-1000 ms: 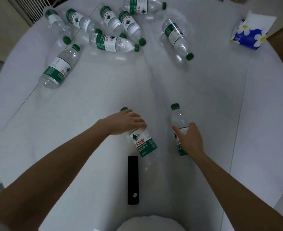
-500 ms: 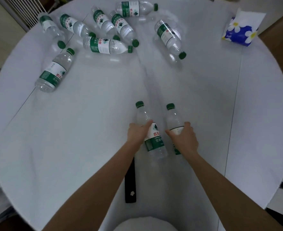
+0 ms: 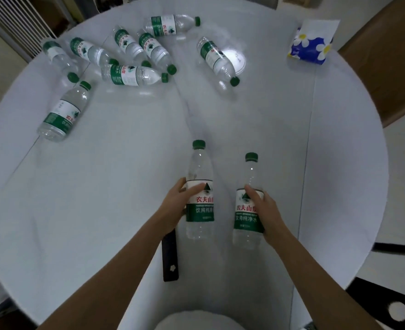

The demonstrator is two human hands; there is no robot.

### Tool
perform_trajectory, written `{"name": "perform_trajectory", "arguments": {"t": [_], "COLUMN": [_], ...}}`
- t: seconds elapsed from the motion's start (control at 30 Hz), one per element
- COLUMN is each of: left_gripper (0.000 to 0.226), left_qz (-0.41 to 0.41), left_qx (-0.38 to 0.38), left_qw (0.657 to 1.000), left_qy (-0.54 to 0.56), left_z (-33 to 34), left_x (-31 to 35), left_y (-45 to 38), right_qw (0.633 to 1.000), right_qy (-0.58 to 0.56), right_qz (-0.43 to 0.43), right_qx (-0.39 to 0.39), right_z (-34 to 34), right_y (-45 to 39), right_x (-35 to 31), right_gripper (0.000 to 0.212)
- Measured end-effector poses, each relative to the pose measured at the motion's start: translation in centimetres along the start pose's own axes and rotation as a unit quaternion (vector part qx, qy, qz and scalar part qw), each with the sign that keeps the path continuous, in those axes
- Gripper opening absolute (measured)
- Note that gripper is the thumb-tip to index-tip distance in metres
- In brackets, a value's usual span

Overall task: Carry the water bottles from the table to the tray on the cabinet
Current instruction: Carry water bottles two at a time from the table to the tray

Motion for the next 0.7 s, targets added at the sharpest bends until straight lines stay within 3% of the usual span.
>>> {"name": "perform_trajectory", "arguments": {"t": [0.2, 0.27, 0.4, 0.5, 0.7], "left_gripper": [0.040, 0.039, 0.033, 0.023, 0.039], "left_qz": [-0.039, -0.046, 0.025, 0.043, 0.048], "left_qx": [-0.066, -0.062, -0.104, -0.157, -0.318], "left_qw": [0.996, 0.997, 0.989, 0.972, 0.909], "left_qy": [0.050, 0.019, -0.098, -0.169, -0.266], "left_z": [3.4, 4.3, 7.2, 9.6, 16.3], "left_x": [-2.1, -3.5, -5.2, -7.5, -13.8], "left_y": [6.9, 8.4, 11.3, 15.4, 26.0], "right_qw": [0.991, 0.984, 0.963, 0.942, 0.890], "right_qy": [-0.137, -0.177, -0.255, -0.313, -0.374], "right_qz": [0.004, -0.003, -0.050, -0.058, -0.090], "right_qx": [0.001, 0.016, 0.070, 0.107, 0.243], "right_z": [-1.9, -3.0, -5.6, -7.3, -13.5], "right_y": [8.1, 10.3, 14.7, 19.1, 31.4], "right_x": [3.8, 5.7, 9.6, 13.9, 24.3], "right_gripper": [0.023, 0.024, 0.025, 0.038, 0.043]}}
Point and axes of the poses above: each hand's wrist, its own y-axis away from the middle knuckle, its own z-axis out of the palm, x = y × z, the point moved 9 cm from there along -y, towards the middle knuckle, and after that the axes turned 6 degrees about z, right-handed, at the moved point
